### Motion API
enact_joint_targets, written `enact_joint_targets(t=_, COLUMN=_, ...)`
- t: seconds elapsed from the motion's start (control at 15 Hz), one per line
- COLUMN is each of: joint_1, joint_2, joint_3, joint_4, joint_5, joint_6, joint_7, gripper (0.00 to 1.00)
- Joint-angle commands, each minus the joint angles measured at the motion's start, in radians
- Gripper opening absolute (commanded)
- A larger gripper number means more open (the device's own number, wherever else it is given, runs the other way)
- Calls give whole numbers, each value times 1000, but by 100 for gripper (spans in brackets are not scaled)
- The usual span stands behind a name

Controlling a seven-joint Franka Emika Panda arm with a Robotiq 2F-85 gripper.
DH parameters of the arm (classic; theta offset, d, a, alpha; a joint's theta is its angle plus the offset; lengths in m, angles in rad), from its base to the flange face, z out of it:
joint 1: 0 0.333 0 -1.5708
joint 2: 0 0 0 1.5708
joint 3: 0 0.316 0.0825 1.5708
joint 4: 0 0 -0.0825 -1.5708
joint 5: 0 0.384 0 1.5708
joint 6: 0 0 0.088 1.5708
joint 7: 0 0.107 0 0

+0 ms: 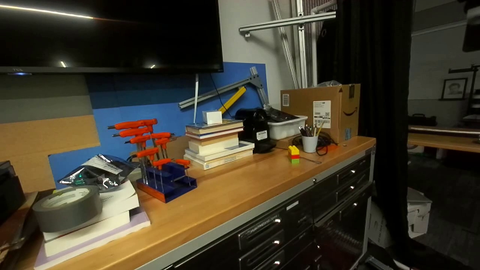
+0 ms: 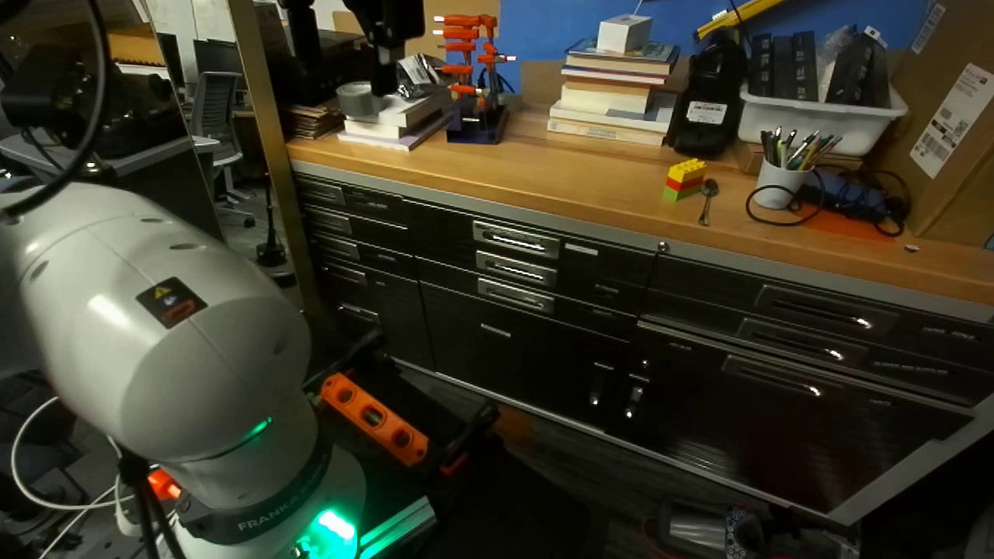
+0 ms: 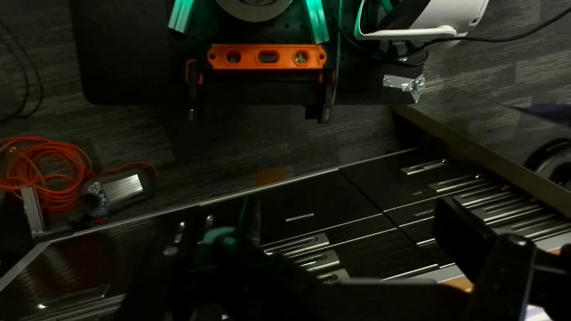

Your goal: Remove the black objects from the countertop and place them in the open drawer, close the drawer

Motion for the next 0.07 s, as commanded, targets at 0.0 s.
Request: enact_joint_targets(t=0.0, joint_1=-26, joint_2=3, joint_3=13, joint_4=2, joint_5=11, joint_6=-3, joint_7=-19, gripper=100)
